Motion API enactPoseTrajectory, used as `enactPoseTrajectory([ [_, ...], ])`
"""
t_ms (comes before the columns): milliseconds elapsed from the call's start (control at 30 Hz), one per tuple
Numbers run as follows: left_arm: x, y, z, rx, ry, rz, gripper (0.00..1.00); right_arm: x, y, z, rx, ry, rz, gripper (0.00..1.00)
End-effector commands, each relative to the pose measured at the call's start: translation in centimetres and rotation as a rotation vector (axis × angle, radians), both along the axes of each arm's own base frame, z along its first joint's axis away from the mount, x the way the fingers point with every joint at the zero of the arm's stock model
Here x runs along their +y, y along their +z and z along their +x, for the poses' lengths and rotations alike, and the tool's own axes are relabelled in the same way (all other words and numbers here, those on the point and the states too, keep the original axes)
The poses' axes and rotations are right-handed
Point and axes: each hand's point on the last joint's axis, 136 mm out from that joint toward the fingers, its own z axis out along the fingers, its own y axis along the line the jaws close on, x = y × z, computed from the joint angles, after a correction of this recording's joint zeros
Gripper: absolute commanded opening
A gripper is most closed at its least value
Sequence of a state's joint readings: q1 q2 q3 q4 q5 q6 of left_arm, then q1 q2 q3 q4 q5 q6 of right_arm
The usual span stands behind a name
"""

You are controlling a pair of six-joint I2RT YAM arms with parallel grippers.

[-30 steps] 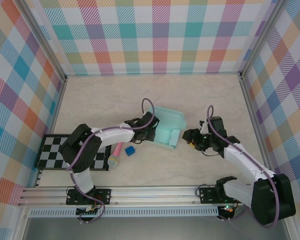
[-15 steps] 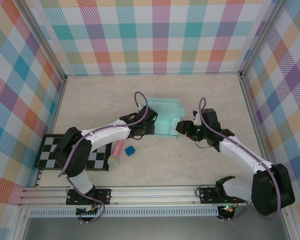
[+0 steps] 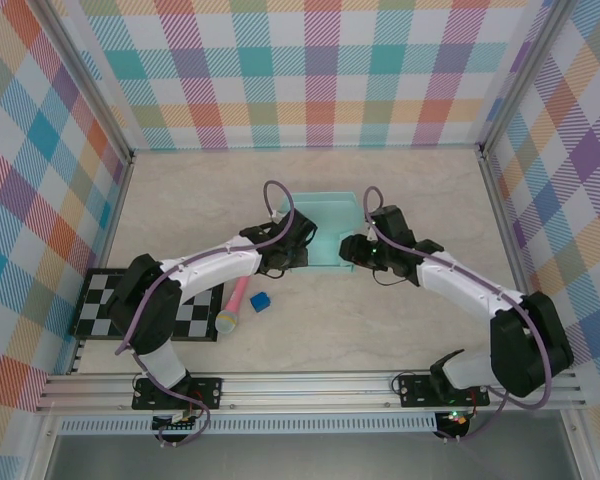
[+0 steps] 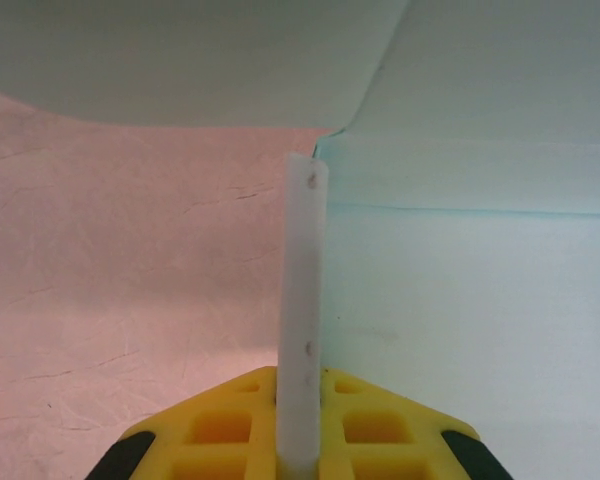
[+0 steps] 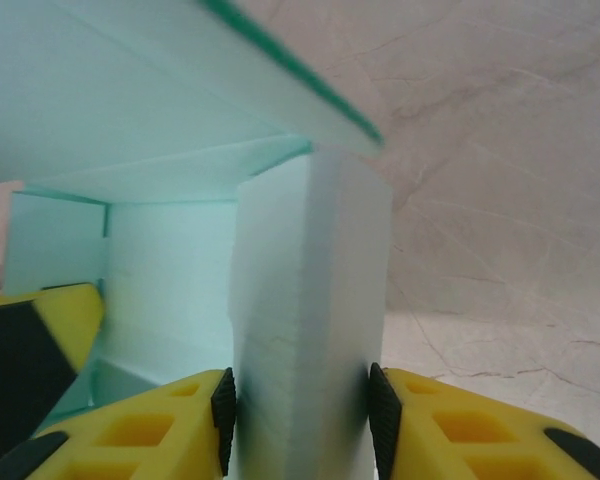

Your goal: Fold the paper box

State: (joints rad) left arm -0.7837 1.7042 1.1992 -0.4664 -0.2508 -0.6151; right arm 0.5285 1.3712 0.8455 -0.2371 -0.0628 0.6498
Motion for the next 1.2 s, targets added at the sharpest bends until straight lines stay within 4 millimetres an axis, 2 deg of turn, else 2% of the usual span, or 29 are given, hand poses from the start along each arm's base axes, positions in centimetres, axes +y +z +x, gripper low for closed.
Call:
enactPoseTrajectory([
  [0,-0.5,2.2,0.4,-0.038,0.034,-0.025,0.0,-1.2,-0.7,0.4,-0.012,-0.03,-0.142,0.39],
  [200,-0.8,2.1,0.5,-0.022,0.041,-0.009,0.0,-0.2,-1.1,0.7,-0.006,-0.005,-0.282,0.38],
  [333,-1.0,2.4,0.4,-0.024,0.052,-0.014,0.0,0.8,-1.3,1.0,-0.011,0.001,-0.329,0.23],
  [433,-0.9,3.6,0.4,-0.038,0.069,-0.038,0.17,1.0,-1.5,1.3,-0.012,-0.005,-0.349,0.13],
  [500,-1.2,4.8,0.3,-0.057,0.061,-0.078,0.25,1.0,-1.4,1.4,-0.018,-0.005,-0.352,0.1],
  [567,-1.4,6.2,0.2,-0.083,0.05,-0.136,0.4,1.0,-1.3,1.5,-0.023,0.001,-0.352,0.09],
  [700,-1.5,9.8,-0.1,-0.168,0.011,-0.279,0.79,0.9,-1.0,1.6,0.006,-0.004,-0.26,0.07],
  [767,-1.8,11.6,-0.7,-0.214,-0.058,-0.362,0.85,0.6,-0.6,1.8,0.019,-0.007,-0.177,0.06],
  [833,-1.5,14.2,-1.0,-0.292,-0.099,-0.452,0.96,0.3,0.2,2.2,0.015,0.013,-0.091,0.06],
  [867,-1.2,15.0,-1.2,-0.321,-0.117,-0.476,1.0,0.3,0.5,2.3,0.015,0.029,-0.049,0.06],
  [1000,0.1,18.8,-2.6,-0.533,-0.252,-0.526,1.0,-0.3,2.6,3.1,0.009,0.095,0.148,0.06],
  [1100,1.4,20.1,-3.6,-0.664,-0.298,-0.516,1.0,-1.1,4.6,3.7,0.009,0.112,0.242,0.06],
  [1167,0.9,19.9,-4.3,-0.734,-0.392,-0.511,1.0,-1.2,6.4,4.1,0.01,0.136,0.352,0.06],
])
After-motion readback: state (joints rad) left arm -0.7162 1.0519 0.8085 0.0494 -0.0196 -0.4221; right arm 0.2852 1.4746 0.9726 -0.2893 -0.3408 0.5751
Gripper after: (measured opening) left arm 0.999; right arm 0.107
